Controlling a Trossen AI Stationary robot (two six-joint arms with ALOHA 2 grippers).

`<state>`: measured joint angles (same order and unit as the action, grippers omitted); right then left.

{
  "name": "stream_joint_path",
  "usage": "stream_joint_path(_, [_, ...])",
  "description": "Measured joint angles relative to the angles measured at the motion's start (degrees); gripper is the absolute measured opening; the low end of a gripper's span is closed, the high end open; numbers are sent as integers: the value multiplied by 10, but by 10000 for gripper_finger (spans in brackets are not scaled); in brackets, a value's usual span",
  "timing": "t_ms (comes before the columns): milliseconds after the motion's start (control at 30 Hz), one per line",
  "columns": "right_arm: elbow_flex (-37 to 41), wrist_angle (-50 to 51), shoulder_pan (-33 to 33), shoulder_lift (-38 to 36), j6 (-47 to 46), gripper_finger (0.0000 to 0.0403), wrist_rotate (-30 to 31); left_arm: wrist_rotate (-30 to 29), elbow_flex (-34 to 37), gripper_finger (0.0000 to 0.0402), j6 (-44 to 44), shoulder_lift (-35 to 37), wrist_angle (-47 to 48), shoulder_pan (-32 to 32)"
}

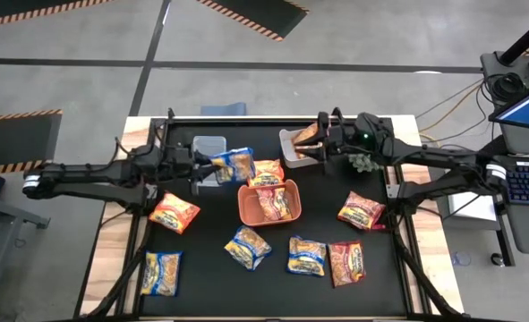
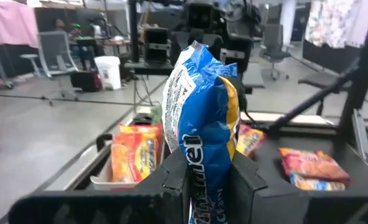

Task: Sort Maruchan noodles
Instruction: Put the blue noodle packet into the transparent bin

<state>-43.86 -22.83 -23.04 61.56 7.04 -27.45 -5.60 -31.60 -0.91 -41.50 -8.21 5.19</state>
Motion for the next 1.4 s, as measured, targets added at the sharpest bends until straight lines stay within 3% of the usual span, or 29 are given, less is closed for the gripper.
stream_joint_path(267, [0,-25,14,59,-60,121,5,1,3,44,-115,-5,2,3])
stream_joint_path(433, [-9,-92,14,119,-89,178,80,-20,3,44,-196,4,10,3])
stream_joint_path(533, [-58,-84,13,160,-78,200,87,-27,3,44,-233,7,31,4])
stream_joint_path(767, [-226,49,22,245,-57,214,-71,-44,3,43,-160,24,58,3])
stream_joint_path(867, [-274,108,37,268,-45,215,-110,-43,3,42,-126,33,84,3])
stream_joint_path(1400, [-385,145,70,361,-7,215,-8,-53,3,40,-125,87,158,4])
